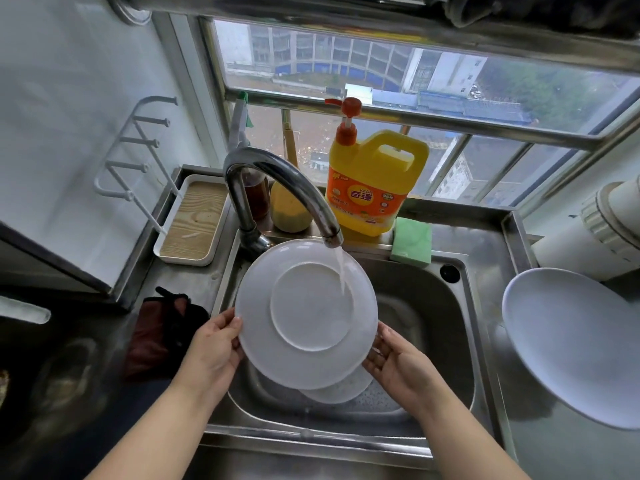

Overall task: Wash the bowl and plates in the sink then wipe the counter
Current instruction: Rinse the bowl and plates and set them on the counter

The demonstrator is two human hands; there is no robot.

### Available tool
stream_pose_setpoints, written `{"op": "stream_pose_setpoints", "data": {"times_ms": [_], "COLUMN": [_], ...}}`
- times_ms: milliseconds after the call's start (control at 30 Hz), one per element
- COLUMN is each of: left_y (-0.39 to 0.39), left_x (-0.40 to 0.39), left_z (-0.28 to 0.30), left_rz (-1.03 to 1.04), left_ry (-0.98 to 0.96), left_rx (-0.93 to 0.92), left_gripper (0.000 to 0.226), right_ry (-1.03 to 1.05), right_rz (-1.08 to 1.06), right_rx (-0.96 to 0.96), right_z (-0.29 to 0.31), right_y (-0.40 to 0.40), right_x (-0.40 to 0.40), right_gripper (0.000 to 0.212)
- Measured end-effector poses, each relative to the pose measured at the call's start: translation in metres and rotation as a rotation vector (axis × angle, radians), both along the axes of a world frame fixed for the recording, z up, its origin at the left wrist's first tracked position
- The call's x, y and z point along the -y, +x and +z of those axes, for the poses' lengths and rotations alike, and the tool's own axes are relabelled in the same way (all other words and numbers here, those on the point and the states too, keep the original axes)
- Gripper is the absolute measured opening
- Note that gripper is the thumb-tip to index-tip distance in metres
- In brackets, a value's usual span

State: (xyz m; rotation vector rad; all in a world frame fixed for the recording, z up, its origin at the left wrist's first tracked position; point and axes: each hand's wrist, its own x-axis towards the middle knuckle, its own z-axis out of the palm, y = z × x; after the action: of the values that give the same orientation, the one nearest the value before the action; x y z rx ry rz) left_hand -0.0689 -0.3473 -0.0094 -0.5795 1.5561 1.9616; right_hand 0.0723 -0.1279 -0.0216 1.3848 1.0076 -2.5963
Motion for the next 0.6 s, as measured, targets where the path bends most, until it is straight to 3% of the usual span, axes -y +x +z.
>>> {"op": "stream_pose_setpoints", "data": {"times_ms": [200, 600], "left_y": [0.015, 0.052], "left_x": [0.003, -0.041], "left_z": [-0.001, 0.003], "left_rz": [-0.034, -0.326], "left_ry": [0.04, 0.088], "left_rx": [0.001, -0.04], "left_gripper": [0.021, 0.019], "right_ry": [0.014, 0.082], "right_rz": [-0.014, -0.157], "right_rx": [0.04, 0.158], "right_z": [-0.001, -0.007], "right_y": [-0.002, 0.039], "right_x": [0.002, -0.028], "right_gripper": [0.028, 0.027]}}
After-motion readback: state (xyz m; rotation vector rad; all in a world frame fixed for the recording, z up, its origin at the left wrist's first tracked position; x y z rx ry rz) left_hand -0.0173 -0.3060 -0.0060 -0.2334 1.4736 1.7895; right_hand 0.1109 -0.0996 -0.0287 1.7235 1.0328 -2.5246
